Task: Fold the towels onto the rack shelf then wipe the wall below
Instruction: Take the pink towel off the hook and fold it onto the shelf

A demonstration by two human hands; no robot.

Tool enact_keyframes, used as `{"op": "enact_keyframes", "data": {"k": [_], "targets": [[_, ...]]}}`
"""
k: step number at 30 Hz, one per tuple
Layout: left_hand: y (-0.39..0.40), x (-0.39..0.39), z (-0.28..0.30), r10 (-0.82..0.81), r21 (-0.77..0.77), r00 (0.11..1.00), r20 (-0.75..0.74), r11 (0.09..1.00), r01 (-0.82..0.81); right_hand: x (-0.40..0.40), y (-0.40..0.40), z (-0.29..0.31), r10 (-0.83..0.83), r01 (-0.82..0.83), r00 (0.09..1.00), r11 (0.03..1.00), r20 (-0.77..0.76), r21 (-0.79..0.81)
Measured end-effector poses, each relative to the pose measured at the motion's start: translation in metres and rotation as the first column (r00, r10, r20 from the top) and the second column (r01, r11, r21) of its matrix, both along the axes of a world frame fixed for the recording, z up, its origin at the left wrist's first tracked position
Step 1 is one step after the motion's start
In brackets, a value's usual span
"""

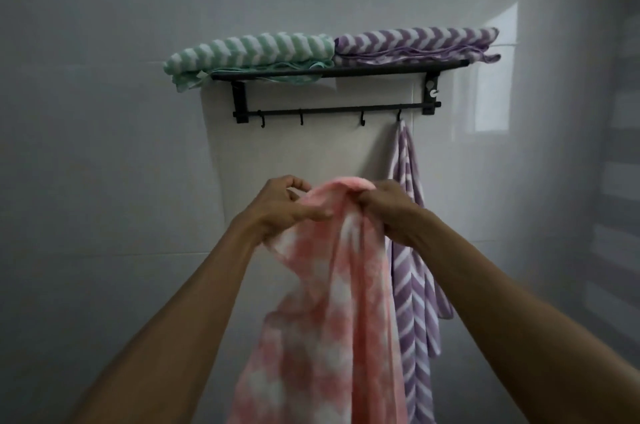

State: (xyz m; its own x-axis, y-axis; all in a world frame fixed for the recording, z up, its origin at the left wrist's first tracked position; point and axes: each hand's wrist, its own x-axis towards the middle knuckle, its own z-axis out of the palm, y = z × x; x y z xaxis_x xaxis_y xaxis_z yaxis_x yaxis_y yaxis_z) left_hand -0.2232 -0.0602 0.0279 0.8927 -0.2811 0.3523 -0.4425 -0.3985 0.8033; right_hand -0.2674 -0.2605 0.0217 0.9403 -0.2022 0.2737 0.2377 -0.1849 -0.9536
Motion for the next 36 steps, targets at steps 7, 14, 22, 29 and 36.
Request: {"op": "enact_keyframes", "data": {"k": [7,14,22,29,36], "targets": [[-0.005,-0.02,-0.064,-0.139,-0.187,0.96,-0.244,0.978,0.094,-0.007,-0.005,0.014,-0.098,0.098,0.995,0.989,-0.004,0.11],[-0.04,-0.024,-0.015,0.013,-0.598,0.992,-0.125,0.797,-0.086,-0.01,-0.017,0.009,0.219,-0.221,0.971,0.975,-0.093,-0.006],[-0.055,-0.031,0.006,0.05,-0.395,0.998,0.042,0.918,-0.03,0.007,-0.02,0.007,0.259,-0.267,0.961,0.961,0.101,0.076],[-0.027,-0.014,-0.042,-0.044,-0.107,0.981,-0.191,0.994,0.024,0.021,-0.042,0.02,-0.124,0.071,0.961,0.975,0.249,0.211],[-0.044,-0.003,-0.039,0.04,-0.266,0.996,0.083,0.964,-0.017,0.002,-0.056,0.0,0.28,-0.272,0.96,0.945,0.021,-0.183]]}}
